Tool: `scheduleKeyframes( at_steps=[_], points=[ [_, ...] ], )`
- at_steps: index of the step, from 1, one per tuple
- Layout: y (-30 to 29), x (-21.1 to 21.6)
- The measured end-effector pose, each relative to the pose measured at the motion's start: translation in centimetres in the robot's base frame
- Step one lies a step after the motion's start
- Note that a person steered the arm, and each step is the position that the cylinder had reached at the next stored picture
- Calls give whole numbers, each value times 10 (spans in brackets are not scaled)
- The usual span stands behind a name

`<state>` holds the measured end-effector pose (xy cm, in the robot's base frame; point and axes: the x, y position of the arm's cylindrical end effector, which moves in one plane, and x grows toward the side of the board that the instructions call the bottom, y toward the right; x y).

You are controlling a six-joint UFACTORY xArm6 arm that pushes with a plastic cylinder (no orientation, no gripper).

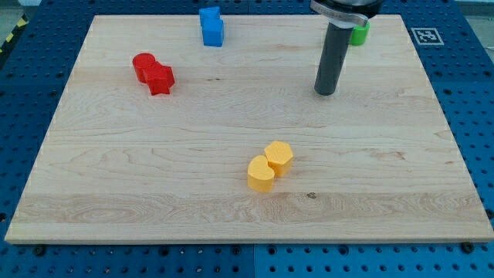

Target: Move the red star below the red circle

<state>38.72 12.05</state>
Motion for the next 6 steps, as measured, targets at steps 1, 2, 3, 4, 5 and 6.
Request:
scheduleKeyframes(
  at_steps=[1,2,3,4,5,6],
  points=[
    [-6,0],
    [-61,0],
    [-109,6],
    [-128,6],
    [-192,6],
    [-207,6]
  ],
)
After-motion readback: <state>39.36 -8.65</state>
